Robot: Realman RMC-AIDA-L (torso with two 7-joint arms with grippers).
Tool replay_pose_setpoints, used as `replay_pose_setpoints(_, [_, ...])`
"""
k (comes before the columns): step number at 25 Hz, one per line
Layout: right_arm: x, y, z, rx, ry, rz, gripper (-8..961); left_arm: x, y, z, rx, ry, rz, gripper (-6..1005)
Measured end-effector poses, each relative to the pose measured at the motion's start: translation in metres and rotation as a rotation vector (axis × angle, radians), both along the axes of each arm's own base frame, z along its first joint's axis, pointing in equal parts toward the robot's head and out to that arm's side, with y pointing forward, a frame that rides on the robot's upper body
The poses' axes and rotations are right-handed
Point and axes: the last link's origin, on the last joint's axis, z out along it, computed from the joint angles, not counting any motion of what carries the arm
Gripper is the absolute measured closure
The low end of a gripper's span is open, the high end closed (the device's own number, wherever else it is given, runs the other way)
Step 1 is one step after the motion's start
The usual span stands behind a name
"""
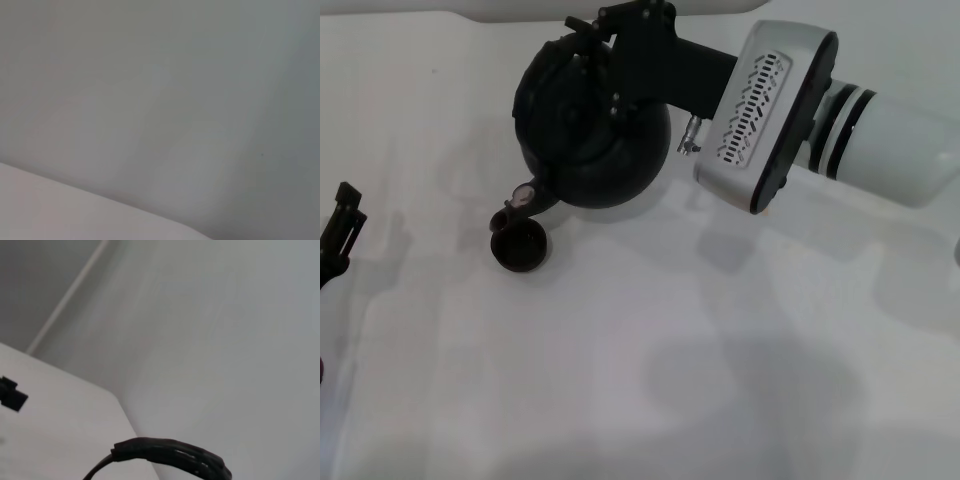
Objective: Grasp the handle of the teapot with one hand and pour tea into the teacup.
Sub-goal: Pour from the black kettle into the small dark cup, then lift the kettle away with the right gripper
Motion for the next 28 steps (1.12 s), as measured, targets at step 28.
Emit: replay_pose_setpoints(28, [-0.0056, -0.0016, -0.0041, 0.024, -0.069, 0.005, 841, 0.0008, 0.0016, 0.0004, 0.003, -0.001, -0.003, 122])
